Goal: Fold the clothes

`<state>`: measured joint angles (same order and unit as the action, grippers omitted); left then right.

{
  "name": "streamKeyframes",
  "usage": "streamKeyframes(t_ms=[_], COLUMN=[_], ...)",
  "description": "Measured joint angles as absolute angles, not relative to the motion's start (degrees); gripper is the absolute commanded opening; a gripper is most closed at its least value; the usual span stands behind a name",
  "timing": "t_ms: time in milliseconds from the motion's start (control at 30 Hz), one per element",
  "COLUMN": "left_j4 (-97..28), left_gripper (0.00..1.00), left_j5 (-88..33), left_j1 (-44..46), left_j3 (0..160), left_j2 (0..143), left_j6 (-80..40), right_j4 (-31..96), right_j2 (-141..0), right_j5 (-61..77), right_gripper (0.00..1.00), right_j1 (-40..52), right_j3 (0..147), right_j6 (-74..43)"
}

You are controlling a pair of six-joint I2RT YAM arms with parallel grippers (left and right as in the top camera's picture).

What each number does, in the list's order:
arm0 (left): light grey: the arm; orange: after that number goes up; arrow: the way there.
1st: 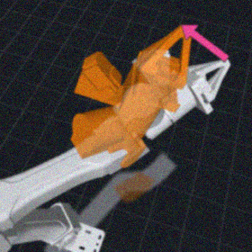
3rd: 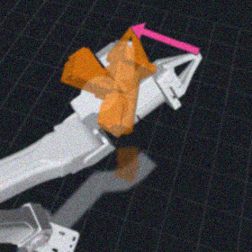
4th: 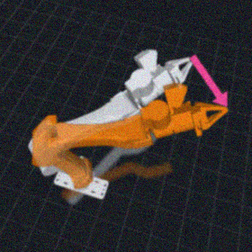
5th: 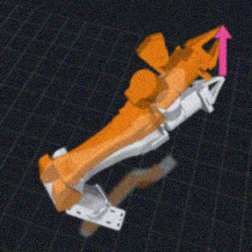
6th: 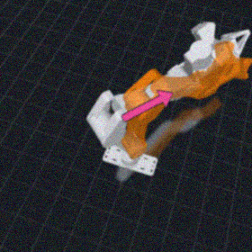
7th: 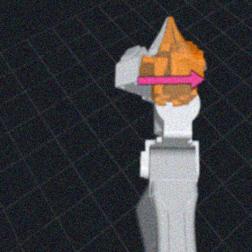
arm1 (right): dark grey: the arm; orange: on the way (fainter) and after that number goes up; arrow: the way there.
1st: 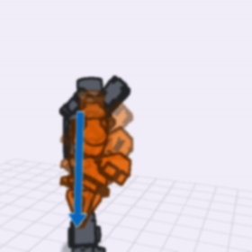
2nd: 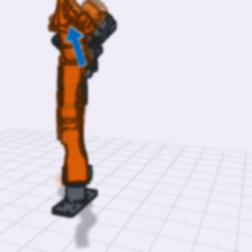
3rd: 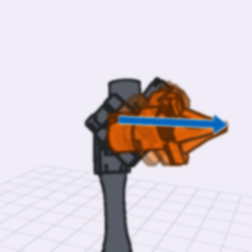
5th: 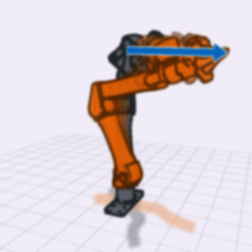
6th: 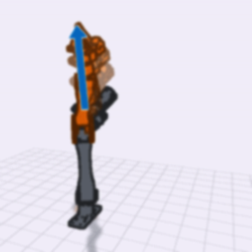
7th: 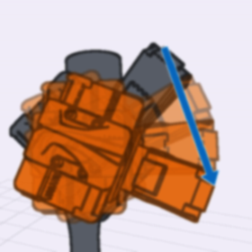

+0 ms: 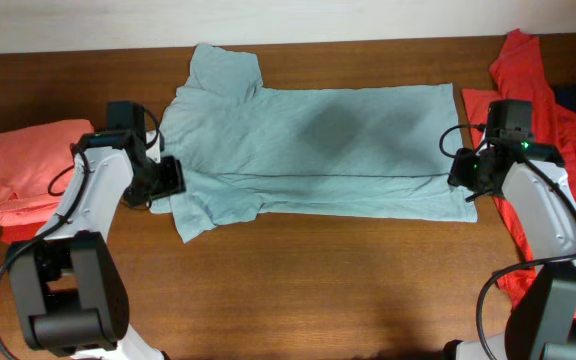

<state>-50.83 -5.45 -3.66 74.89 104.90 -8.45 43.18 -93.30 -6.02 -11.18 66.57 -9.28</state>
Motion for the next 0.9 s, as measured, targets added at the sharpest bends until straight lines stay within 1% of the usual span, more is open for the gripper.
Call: streamKeyframes(t_ms=[200, 467, 500, 533, 567, 600, 733, 800, 900], left_j4=[-51.8, -45.2, -44.4, -43.5, -42.8, -42.0, -41.8, -43.7, -47.4], left_gripper=[0.55, 0.54, 0.49, 0.37, 0.16, 0.00, 0.00, 0.00, 0.00], left_j5=[-6.7, -7.4, -7.6, -7.7, -7.7, -7.7, -10.8, -14.3, -22.7], left_j1=[-2.9, -1.0, -0.9, -0.8, -0.8, -0.7, -0.7, -0.7, -0.6], left_j3=[71.9, 62.2, 61.5, 61.1, 60.8, 60.4, 59.7, 59.7, 60.4], left_j2=[104.9, 104.9, 104.9, 104.7, 104.5, 104.4, 104.4, 104.4, 104.1], left_j6=[-8.6, -8.6, -8.6, -8.6, -8.6, -8.7, -8.1, -6.8, -3.3], right_j4=[44.3, 44.8, 44.8, 44.8, 44.8, 44.7, 44.8, 44.8, 44.8], right_j2=[-94.4, -96.7, -96.7, -96.7, -96.7, -96.7, -96.7, -96.7, -96.7], right_j5=[-5.9, -5.1, -5.1, -5.1, -5.1, -5.1, -5.1, -5.1, -5.1], right_gripper=[0.63, 0.63, 0.63, 0.63, 0.63, 0.63, 0.63, 0.63, 0.63], right_j1=[-11.2, -11.2, -11.2, -11.2, -11.2, -11.2, -11.2, -11.2, -11.2], right_j3=[66.6, 66.5, 66.5, 66.5, 66.5, 66.5, 66.5, 66.5, 66.5], right_j6=[-9.3, -9.3, -9.3, -9.3, -9.3, -9.3, -9.3, -9.3, -9.3])
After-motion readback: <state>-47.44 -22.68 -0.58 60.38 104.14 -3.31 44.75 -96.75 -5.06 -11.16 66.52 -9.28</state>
